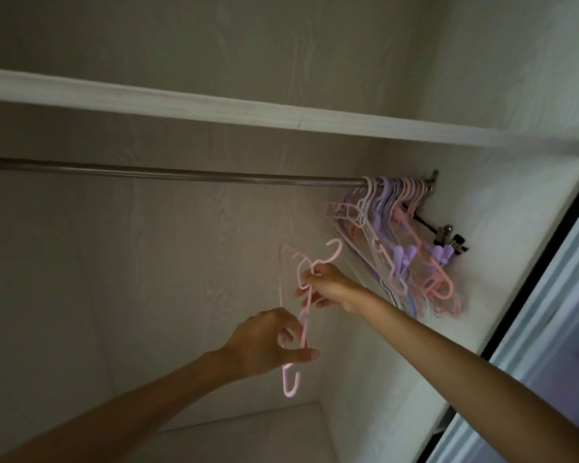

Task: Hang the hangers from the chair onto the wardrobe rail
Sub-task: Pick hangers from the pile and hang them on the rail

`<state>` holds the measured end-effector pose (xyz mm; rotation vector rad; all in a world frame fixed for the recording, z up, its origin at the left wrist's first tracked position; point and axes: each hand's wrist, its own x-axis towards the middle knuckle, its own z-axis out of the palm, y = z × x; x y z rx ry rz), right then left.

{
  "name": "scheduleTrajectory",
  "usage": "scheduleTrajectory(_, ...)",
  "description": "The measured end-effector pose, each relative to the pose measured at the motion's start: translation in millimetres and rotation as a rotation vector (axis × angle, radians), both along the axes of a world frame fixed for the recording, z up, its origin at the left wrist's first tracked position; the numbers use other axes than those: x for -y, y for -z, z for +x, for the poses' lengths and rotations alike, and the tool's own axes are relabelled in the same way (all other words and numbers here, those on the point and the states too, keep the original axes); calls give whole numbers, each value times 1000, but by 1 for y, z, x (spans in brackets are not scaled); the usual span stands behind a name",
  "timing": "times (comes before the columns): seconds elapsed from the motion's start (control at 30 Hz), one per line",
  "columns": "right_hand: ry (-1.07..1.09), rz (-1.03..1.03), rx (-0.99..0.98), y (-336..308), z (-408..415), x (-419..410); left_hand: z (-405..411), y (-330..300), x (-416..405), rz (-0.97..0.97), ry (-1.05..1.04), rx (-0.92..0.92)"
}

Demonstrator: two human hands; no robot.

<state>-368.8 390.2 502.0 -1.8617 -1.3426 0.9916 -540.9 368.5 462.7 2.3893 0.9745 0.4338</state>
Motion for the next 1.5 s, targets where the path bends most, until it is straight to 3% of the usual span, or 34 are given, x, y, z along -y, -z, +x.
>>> scheduleTrajectory(0.1, 59, 78, 88, -5, 12, 1, 5, -23, -5, 208, -137, 27)
scheduleTrajectory(0.23, 139, 275, 432, -45, 33, -6, 14, -82, -54, 507, -355, 242)
scheduleTrajectory(0.33, 180, 334, 873, -79, 37, -10, 20, -114, -102, 733, -372, 46)
scheduleTrajectory(0.43, 151, 268, 1089, -95, 30, -28, 31, -127, -130, 795, -420, -189)
scheduleTrajectory(0.57, 166, 153, 1308, -92, 24, -56, 44, -126, -144, 839, -469, -285)
scheduleTrajectory(0.7, 166, 146, 1331, -75, 29, -78, 42, -122, -150, 871, -458, -232)
scheduleTrajectory(0.83, 169, 243, 1185, -65, 43, -80, 41, -116, -146, 819, -452, -190)
scheduleTrajectory(0.93, 279, 490, 966, -71, 55, -77, 43, -114, -144, 812, -465, -230)
scheduleTrajectory(1.03, 223, 741, 1068, -84, 63, -84, 45, -112, -142, 816, -470, -256)
scheduleTrajectory(1.17, 77, 628, 1284, -88, 72, -95, 45, -114, -140, 814, -471, -262)
scheduleTrajectory(1.33, 188, 671, 1326, -93, 105, -88, 47, -117, -138, 789, -462, -318)
scheduleTrajectory(1.5, 252, 559, 1214, -94, 126, -78, 49, -120, -137, 763, -454, -355)
